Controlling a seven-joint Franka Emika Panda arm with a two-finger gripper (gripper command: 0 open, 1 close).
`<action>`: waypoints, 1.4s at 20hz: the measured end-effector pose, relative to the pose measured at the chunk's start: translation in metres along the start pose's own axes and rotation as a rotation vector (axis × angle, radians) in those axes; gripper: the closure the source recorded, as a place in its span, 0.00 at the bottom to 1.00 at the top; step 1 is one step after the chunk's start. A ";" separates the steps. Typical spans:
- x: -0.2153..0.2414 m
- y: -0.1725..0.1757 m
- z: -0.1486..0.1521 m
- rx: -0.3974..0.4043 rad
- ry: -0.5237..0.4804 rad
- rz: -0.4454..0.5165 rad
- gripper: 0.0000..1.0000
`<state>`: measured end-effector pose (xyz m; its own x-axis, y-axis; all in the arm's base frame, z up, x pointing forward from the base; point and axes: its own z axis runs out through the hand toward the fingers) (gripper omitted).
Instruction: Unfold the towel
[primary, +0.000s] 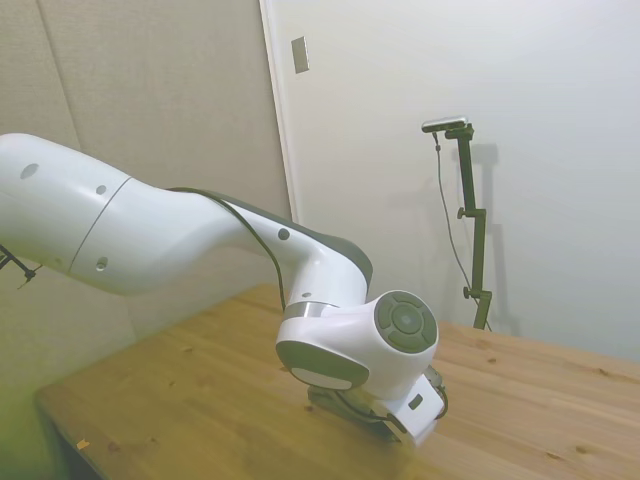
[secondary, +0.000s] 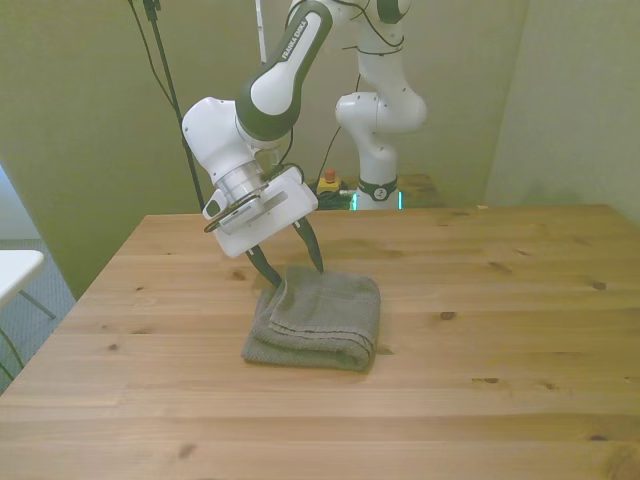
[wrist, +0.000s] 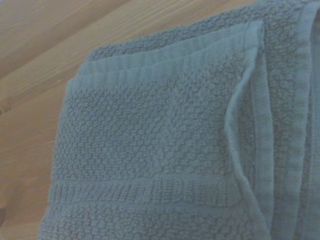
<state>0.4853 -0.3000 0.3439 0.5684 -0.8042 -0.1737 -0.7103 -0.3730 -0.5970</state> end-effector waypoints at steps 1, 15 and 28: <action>0.000 0.000 0.000 0.000 0.000 -0.001 1.00; -0.002 0.004 -0.004 0.003 0.002 -0.005 1.00; -0.005 0.007 -0.014 0.013 0.009 -0.007 1.00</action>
<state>0.4709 -0.3050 0.3517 0.5694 -0.8058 -0.1627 -0.7011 -0.3727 -0.6079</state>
